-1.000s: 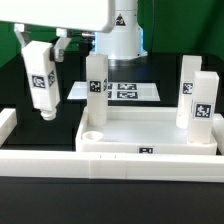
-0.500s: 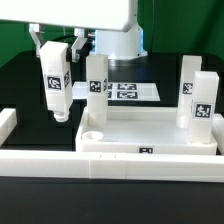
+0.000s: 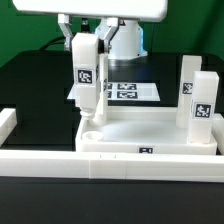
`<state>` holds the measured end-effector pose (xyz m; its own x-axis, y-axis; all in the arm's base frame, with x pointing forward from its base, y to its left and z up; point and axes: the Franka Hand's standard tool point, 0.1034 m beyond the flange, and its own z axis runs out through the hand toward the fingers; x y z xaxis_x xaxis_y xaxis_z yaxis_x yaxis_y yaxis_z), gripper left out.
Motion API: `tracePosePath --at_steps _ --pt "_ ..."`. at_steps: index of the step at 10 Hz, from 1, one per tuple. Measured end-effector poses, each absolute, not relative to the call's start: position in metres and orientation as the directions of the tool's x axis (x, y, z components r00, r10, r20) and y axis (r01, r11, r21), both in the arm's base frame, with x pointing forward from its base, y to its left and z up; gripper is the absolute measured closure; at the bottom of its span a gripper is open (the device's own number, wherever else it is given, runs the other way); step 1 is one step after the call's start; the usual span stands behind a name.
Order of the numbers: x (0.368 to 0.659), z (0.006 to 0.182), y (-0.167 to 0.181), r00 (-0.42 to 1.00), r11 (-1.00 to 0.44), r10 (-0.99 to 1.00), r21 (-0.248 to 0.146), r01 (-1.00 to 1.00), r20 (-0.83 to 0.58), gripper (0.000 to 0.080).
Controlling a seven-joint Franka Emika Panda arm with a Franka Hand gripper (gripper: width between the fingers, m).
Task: Assemble desk
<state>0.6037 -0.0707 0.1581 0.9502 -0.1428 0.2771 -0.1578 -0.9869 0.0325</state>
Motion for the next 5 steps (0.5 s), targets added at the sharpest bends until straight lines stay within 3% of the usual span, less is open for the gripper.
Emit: tracePosePath --at_steps 4,5 --pt "0.6014 0.1572 -0.0735 0.954 -0.99 -0.122 0.031 -0.136 0.275 0.0509" --pt "0.5978 0.1571 -0.0789 0.954 -0.993 -0.114 0.006 -0.12 0.277 0.0509"
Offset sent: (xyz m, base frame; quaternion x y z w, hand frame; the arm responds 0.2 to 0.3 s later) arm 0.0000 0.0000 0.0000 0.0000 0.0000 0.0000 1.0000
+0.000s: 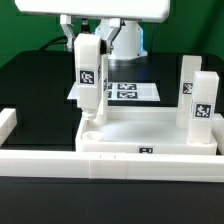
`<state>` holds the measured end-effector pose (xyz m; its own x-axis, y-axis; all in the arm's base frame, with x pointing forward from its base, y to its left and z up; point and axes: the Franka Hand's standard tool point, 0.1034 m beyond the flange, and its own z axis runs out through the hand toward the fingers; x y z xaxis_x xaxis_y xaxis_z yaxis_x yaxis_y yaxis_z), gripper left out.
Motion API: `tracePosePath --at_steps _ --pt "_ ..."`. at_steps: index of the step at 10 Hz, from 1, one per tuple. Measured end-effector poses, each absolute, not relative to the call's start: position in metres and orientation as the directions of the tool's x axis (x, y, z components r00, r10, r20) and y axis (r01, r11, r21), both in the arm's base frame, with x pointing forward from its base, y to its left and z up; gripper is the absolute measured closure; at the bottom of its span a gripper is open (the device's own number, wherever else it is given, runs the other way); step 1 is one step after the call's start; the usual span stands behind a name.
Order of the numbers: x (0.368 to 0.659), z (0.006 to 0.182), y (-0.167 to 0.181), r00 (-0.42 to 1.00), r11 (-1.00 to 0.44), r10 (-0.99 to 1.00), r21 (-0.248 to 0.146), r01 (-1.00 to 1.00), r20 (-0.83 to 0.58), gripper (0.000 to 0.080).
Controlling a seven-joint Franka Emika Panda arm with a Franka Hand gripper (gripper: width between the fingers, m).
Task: Assemble desk
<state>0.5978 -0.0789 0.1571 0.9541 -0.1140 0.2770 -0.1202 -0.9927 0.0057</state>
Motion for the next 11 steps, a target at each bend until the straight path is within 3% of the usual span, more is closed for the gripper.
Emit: tracePosePath --at_steps 4,8,9,11 --pt "0.5987 0.1569 -0.0744 0.95 -0.991 -0.135 -0.02 -0.135 0.282 0.0509" --pt "0.6003 0.1578 -0.0783 0.943 -0.991 -0.13 -0.007 -0.134 0.308 0.0509" --pt "0.6024 0.1599 -0.0825 0.927 -0.994 -0.092 0.027 -0.109 0.364 0.0509" --pt "0.6014 0.159 -0.0779 0.929 -0.994 -0.09 0.023 -0.105 0.359 0.0509"
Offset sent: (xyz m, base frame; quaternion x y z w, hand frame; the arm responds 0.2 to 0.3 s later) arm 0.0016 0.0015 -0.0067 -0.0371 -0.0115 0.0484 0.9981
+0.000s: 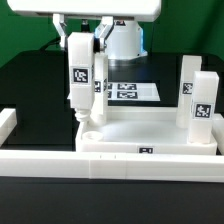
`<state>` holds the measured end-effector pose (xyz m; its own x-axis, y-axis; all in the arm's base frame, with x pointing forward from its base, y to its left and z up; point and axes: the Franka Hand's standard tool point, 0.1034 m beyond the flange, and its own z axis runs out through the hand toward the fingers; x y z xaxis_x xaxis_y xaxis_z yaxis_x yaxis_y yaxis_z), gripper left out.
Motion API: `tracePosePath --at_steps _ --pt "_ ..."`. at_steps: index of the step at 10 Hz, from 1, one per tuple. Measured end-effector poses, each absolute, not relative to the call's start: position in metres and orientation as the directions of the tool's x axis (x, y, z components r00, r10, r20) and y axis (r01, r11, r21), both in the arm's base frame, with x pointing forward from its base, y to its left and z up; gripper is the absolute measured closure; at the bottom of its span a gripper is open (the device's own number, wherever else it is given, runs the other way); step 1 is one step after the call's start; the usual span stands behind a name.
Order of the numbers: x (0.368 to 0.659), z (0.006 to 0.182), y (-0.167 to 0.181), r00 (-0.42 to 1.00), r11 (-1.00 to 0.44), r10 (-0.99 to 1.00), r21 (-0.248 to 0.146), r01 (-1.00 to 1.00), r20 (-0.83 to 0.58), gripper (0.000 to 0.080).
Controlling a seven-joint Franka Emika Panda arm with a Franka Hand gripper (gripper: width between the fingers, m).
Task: Assemble desk
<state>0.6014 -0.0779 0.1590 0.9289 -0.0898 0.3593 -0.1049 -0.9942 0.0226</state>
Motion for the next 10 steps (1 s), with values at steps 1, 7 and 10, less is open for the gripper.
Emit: tracePosePath --at_steps 1,7,10 --pt "0.603 0.16 -0.074 0.927 -0.994 -0.095 0.018 -0.109 0.363 0.0509" --pt "0.599 0.156 -0.084 0.932 -0.996 -0.078 0.018 -0.09 0.354 0.0509" --pt "0.605 0.147 -0.074 0.937 -0.998 -0.054 0.02 -0.065 0.344 0.0509"
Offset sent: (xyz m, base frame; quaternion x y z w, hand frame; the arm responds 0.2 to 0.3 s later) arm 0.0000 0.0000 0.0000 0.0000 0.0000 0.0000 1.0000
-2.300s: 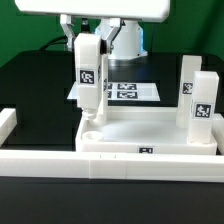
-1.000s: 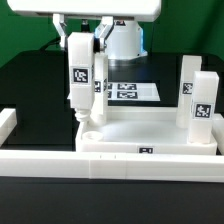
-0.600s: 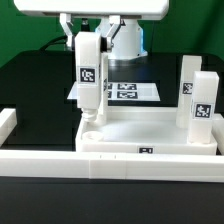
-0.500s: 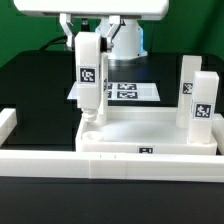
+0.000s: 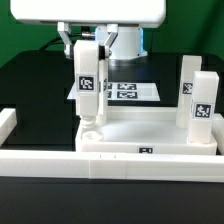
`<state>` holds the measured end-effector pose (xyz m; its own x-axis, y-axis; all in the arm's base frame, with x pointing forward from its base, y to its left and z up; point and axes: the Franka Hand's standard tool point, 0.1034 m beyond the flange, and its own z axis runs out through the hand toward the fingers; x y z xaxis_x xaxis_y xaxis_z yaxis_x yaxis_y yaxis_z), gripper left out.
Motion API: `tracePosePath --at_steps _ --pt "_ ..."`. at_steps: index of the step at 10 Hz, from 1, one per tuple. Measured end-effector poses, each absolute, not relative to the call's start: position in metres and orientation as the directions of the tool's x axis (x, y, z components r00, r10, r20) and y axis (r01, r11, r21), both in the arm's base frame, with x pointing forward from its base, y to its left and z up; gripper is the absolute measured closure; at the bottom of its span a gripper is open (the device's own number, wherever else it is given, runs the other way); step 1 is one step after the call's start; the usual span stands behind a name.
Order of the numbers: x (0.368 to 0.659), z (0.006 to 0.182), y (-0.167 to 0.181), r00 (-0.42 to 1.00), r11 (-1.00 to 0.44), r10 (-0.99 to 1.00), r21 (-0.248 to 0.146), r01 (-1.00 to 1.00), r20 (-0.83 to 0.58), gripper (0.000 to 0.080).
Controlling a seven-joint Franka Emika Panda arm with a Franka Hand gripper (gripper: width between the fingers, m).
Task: Assemble desk
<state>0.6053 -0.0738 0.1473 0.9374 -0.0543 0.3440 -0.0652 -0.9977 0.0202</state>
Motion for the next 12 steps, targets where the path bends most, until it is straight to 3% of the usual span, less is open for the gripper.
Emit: tracePosePath --at_steps 2,12 --pt "0.606 0.145 -0.07 0.934 -0.993 -0.106 0.003 -0.114 0.341 0.0509" --pt "0.607 0.134 -0.071 0.939 -0.994 -0.101 0.014 -0.111 0.328 0.0509"
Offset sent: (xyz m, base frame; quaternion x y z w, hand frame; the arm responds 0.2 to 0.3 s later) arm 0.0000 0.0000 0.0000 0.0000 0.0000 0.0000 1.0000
